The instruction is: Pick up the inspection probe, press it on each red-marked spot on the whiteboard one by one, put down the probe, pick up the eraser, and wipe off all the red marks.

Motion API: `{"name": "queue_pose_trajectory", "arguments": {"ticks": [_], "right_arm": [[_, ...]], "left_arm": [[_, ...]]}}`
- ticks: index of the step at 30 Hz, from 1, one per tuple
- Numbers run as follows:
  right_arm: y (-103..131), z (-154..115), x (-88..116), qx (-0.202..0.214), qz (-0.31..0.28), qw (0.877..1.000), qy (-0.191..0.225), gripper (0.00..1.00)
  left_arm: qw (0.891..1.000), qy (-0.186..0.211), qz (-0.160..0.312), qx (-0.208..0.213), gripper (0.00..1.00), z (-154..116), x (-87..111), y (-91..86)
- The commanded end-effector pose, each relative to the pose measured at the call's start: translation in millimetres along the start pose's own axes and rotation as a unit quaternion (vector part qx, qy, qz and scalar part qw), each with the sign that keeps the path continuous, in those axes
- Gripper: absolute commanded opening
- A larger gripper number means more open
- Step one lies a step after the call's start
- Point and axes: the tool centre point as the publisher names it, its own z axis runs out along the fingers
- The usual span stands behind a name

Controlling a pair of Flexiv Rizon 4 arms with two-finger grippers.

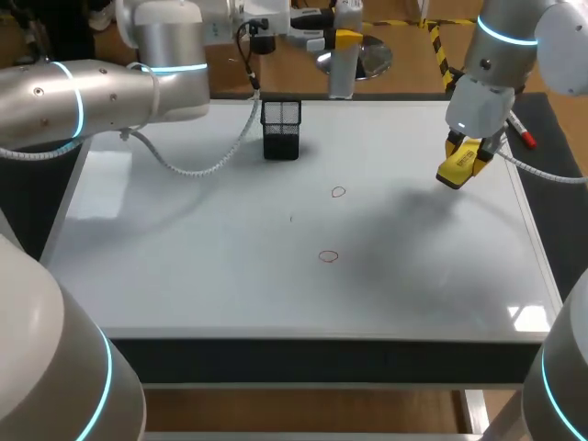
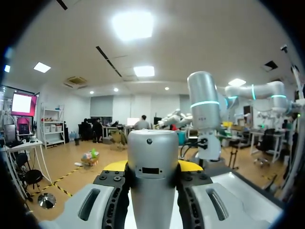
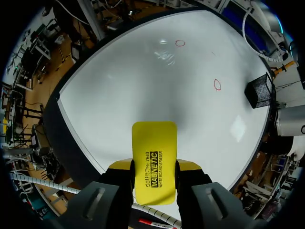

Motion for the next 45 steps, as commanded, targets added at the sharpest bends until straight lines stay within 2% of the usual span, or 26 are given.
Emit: {"name": "queue_pose_trajectory", "arguments": {"ticks": [1,19,35,45], "right_arm": [[-0.9,-0.8,-0.2,0.001,-0.001,1.0,0.002,0.0],[-0.9,-0.8,-0.2,0.001,-0.001,1.0,0.002,0.0],[82.1,11.0,-73.7,0.005,-0.073,0.996,0.041,0.0],[121.9,23.5,-112.5,0.0,-0.132,0.99,0.055,0.0]], "left_arm": [[1.0,0.002,-0.001,-0.001,0.0,0.5,-1.4,-1.2],[1.0,0.002,-0.001,-0.001,0.0,0.5,-1.4,-1.2],[1.0,0.002,-0.001,-0.001,0.0,0.5,-1.4,-1.2],[1.0,0.002,-0.001,-0.001,0.0,0.5,-1.4,-1.2]]}}
